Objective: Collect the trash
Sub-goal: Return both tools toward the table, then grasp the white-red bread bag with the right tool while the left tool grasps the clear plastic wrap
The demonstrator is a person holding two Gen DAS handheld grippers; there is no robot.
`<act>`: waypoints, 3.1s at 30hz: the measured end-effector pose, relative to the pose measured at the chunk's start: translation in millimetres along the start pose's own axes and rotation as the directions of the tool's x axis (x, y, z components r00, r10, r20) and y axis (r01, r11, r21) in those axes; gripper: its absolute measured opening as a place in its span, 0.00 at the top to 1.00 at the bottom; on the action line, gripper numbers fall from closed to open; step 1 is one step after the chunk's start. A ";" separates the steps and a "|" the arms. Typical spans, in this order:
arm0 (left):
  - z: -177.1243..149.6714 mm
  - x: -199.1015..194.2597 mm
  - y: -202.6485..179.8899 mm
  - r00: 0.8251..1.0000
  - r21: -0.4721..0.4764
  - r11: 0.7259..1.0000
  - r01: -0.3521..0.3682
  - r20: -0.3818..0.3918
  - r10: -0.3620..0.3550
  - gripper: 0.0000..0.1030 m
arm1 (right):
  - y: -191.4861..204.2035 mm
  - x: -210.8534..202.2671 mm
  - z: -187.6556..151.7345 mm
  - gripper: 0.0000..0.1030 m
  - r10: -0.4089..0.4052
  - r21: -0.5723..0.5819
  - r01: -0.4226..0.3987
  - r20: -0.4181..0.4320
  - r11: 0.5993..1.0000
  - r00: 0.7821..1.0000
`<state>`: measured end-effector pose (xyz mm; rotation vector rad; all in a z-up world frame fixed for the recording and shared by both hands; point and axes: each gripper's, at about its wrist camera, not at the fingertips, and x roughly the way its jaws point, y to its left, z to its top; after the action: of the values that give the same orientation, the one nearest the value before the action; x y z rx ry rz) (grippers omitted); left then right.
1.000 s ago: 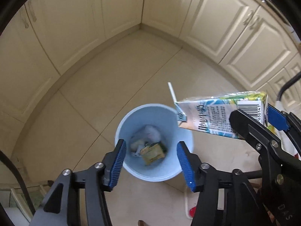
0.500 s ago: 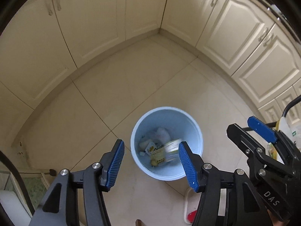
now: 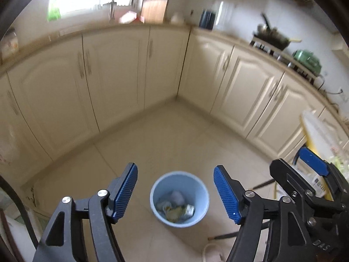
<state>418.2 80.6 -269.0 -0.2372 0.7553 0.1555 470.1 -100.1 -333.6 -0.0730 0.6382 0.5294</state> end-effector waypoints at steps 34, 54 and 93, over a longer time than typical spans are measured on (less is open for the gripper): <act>-306.0 -330.6 -153.6 0.751 0.305 0.951 0.051 0.615 -0.238 0.01 | -34.9 -429.5 -9.8 0.00 -0.504 0.217 0.455 0.408 0.864 0.761; -238.5 -250.8 -215.5 0.873 0.462 0.874 0.153 0.351 -0.338 0.01 | -138.7 -417.1 -61.6 0.00 -0.614 0.368 0.521 0.206 0.770 0.762; -5.2 6.6 -358.0 0.939 0.513 0.788 0.340 -0.135 -0.317 0.01 | -393.9 -208.5 -84.2 0.02 -0.405 0.416 0.585 -0.446 0.696 0.798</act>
<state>499.7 -264.9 -221.1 0.1622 0.7585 -0.3956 477.0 -553.3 -316.6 0.2012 1.0311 -0.2277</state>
